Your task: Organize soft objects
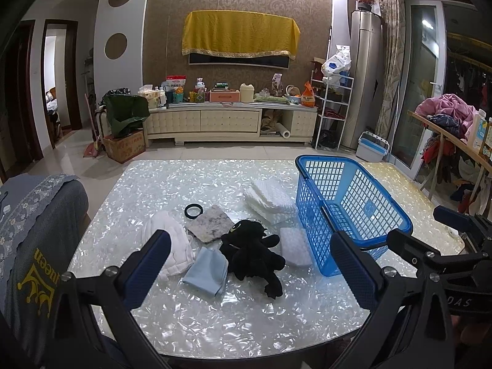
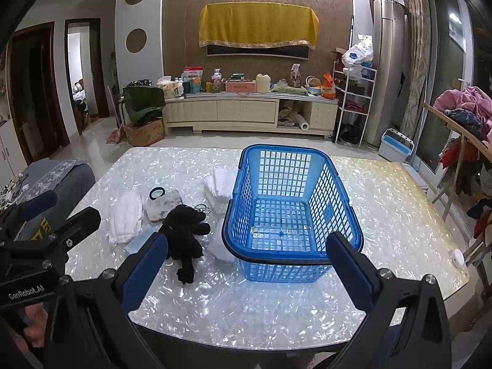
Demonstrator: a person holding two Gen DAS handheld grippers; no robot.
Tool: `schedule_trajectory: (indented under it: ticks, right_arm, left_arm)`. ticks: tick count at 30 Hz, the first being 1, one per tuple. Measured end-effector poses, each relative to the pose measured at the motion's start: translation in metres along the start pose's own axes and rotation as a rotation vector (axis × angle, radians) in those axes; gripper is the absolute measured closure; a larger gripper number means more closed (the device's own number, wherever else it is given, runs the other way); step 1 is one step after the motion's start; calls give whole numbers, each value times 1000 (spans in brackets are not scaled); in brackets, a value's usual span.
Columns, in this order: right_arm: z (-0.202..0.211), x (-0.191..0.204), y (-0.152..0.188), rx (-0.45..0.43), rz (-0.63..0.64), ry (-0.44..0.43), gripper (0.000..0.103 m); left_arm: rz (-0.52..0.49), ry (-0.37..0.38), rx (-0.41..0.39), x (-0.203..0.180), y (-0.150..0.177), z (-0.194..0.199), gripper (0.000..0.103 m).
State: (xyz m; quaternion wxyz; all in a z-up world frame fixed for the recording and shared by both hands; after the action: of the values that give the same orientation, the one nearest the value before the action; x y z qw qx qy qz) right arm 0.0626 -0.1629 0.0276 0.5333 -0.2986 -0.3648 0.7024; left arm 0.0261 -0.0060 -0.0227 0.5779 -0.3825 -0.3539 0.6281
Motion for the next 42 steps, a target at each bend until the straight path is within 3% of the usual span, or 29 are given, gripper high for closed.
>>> schedule_trajectory:
  ticks: [33,42]
  right_arm:
    - [0,-2,2,6,-2,1,0]
    - [-3,-2,-8,17,13,12,0]
  left_arm:
    - [2,5,6,-1,4,3,0]
    - [-9,33,17,-2,-14,-4,0]
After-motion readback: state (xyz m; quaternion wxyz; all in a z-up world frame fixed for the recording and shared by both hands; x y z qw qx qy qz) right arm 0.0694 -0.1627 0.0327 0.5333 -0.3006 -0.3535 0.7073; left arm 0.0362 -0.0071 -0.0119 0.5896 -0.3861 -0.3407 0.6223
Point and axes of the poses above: each gripper's, at about its wrist camera, not at the fingertips, and z roughly against the way its jaws point, x to its left, y to its underside, the point moved 3 cm from there along -z, roughly the way its jaws point, and after that the axes turned 5 degrees about -x, right-handed, at the moved point
